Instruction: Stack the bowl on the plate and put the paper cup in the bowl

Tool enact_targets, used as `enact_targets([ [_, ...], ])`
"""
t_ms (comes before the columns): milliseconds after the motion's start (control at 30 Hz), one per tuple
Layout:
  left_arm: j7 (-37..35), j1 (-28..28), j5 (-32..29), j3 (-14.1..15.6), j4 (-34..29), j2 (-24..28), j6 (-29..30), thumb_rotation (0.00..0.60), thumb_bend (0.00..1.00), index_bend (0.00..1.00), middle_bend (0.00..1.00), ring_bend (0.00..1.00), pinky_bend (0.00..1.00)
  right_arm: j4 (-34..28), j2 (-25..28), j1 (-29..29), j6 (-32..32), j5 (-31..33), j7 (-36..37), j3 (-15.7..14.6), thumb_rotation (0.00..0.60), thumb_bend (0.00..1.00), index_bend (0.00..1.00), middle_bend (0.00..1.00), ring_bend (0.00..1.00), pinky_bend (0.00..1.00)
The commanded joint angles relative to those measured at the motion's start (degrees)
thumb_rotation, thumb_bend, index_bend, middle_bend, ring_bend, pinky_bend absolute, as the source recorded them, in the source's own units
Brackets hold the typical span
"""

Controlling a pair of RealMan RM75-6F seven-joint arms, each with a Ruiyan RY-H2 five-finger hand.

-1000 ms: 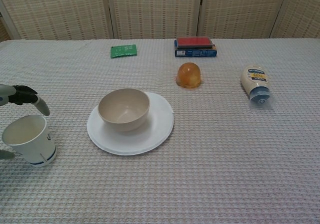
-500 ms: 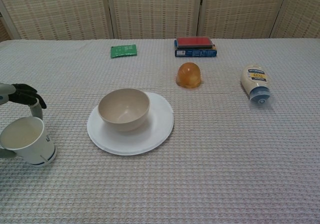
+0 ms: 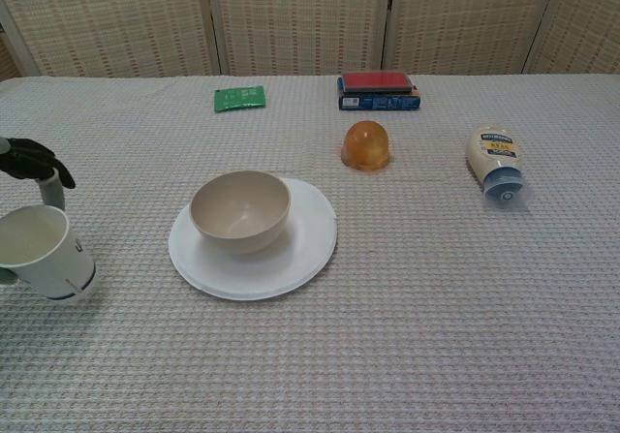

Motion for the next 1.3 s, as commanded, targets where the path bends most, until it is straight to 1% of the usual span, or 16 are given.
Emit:
enact_targets([
  [33, -0.7, -0.99, -1.61, -1.56, -1.15, 1.85, -0.61, 0.6, 0.18, 0.47, 0.21, 0.01, 0.2, -0.16, -0.03, 0.18, -0.48, 0.32, -0.11, 0.09, 0.6, 0.28, 0.17, 0.0, 0.0, 0.0],
  [167, 0.26, -3.66, -5.48, -3.63, -2.34, 4.65, -2.86, 0.6, 0.18, 0.48, 0.21, 0.01, 0.2, -0.16, -0.08, 0.41, -0.72, 0.29, 0.0, 0.17, 0.6, 0.28, 0.17, 0.0, 0.0, 0.0],
  [267, 1.14, -5.77, -7.62, -5.04, -2.87, 5.41, -4.1, 0.6, 0.18, 0.48, 0.21, 0.01, 0.2, 0.1, -0.11, 0.44, -0.63, 0.49, 0.7, 0.29, 0.6, 0.28, 0.17, 0.0, 0.0, 0.0],
  [533, 2.18, -9.48, -8.9, -7.67, -3.62, 3.72, -3.89, 0.6, 0.18, 0.48, 0.21, 0.01, 0.2, 0.61, -0.4, 0.07, 0.22, 1.05, 1.44, 0.69, 0.6, 0.28, 0.17, 0.0, 0.0, 0.0],
  [600, 1.71, -10.26, -9.65, -8.21, -3.5, 3.35, -4.39, 0.6, 0.18, 0.48, 0.21, 0.01, 0.2, 0.55, -0.74, 0.06, 0.18, 2.06, 0.54, 1.23, 0.6, 0.28, 0.17, 0.0, 0.0, 0.0],
  [700, 2.1, -12.16, -12.38, -8.83, -3.56, 3.78, -6.07, 0.6, 0.18, 0.48, 0.21, 0.01, 0.2, 0.58, -1.7, 0.18, 0.25, 3.36, -1.18, 2.22, 0.6, 0.28, 0.17, 0.0, 0.0, 0.0],
  [800, 2.93, -14.12, -15.13, -9.52, -3.76, 3.64, -6.74, 0.6, 0.18, 0.48, 0.21, 0.01, 0.2, 1.04, -1.86, 0.25, 0.37, 3.15, -0.67, 2.32, 0.6, 0.28, 0.17, 0.0, 0.0, 0.0],
  [900, 2.76, -15.73, -16.19, -10.1, -3.25, 2.5, -7.26, 0.6, 0.18, 0.48, 0.21, 0.01, 0.2, 1.44, -1.89, 0.04, 0.77, 3.69, 0.45, 2.67, 0.6, 0.28, 0.17, 0.0, 0.0, 0.0],
  [1000, 1.44, -17.47, -17.63, -10.48, -2.32, 1.48, -9.58, 0.6, 0.18, 0.48, 0.21, 0.01, 0.2, 1.58, -2.24, -0.12, 1.04, 4.57, 0.15, 3.22, 0.6, 0.28, 0.17, 0.0, 0.0, 0.0],
  [1067, 1.88, -19.34, -18.84, -10.42, -0.98, 1.14, -11.66, 0.6, 0.18, 0.48, 0.21, 0.01, 0.2, 1.41, -2.54, -0.11, 0.94, 4.82, -0.7, 3.42, 0.6, 0.28, 0.17, 0.0, 0.0, 0.0],
  [1300, 1.23, -23.89, -21.11, -11.1, 2.02, -0.94, -14.72, 0.6, 0.18, 0.48, 0.21, 0.01, 0.2, 1.25, -2.37, 0.23, -0.39, 5.35, -0.64, 3.6, 0.6, 0.28, 0.17, 0.0, 0.0, 0.0],
])
